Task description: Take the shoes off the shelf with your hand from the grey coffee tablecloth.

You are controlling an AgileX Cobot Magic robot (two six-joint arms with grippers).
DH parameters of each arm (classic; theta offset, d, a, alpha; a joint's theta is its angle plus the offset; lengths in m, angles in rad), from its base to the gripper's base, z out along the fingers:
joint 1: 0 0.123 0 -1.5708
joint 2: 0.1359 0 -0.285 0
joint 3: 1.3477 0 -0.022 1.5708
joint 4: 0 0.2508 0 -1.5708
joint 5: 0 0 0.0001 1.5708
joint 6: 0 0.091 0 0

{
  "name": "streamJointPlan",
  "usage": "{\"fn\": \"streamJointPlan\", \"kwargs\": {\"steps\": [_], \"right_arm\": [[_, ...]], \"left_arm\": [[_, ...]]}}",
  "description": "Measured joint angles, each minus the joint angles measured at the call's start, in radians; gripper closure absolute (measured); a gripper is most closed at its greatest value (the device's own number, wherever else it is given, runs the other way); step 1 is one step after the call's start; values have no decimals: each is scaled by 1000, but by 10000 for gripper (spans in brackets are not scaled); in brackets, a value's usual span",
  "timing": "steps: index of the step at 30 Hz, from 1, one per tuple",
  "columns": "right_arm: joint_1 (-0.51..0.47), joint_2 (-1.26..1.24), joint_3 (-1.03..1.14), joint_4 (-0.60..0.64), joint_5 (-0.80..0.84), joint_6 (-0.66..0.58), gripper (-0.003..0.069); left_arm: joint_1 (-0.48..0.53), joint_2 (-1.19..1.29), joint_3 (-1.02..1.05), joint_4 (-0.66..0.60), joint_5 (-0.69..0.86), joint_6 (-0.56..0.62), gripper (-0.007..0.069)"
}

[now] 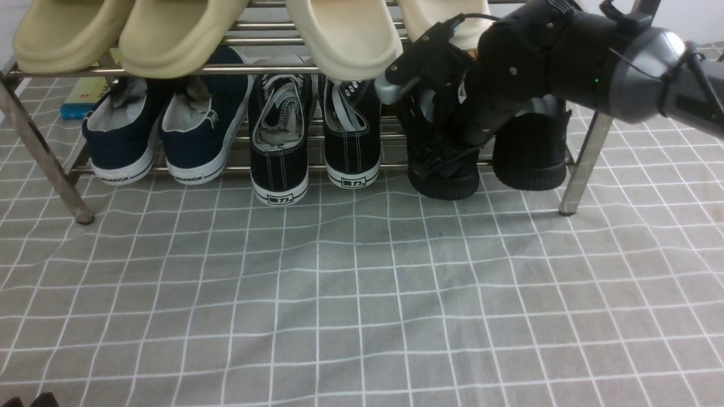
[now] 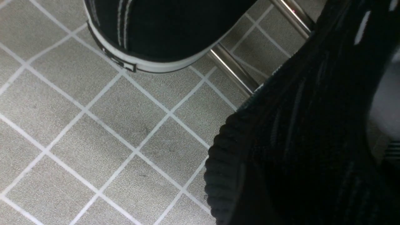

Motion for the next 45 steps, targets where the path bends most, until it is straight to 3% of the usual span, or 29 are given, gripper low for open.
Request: {"fn": "streamJointPlan", "kwargs": {"steps": [3, 4, 5, 7, 15, 22, 30, 36, 45], "right_arm": [[0, 4, 0, 5, -1, 0, 436], [0, 4, 0, 5, -1, 0, 436], [1, 3, 0, 9, 6, 0, 559], [4, -2, -2, 21, 36, 0, 641], [36, -106, -2, 42, 250, -3, 643], [151, -216, -2, 62, 472, 29, 641], [235, -301, 31, 77, 479, 122, 641], [301, -420, 175, 110, 480, 196, 640], [387, -440, 303, 87, 472, 202, 639]], "left_arm": [[0, 0, 0, 0, 0, 0, 384], [0, 0, 0, 0, 0, 0, 384], [0, 0, 0, 0, 0, 0, 384], [0, 0, 0, 0, 0, 0, 384], [0, 0, 0, 0, 0, 0, 384], [0, 0, 0, 0, 0, 0, 384], [0, 0, 0, 0, 0, 0, 384], [0, 0, 0, 0, 0, 0, 384], [0, 0, 0, 0, 0, 0, 384]]}}
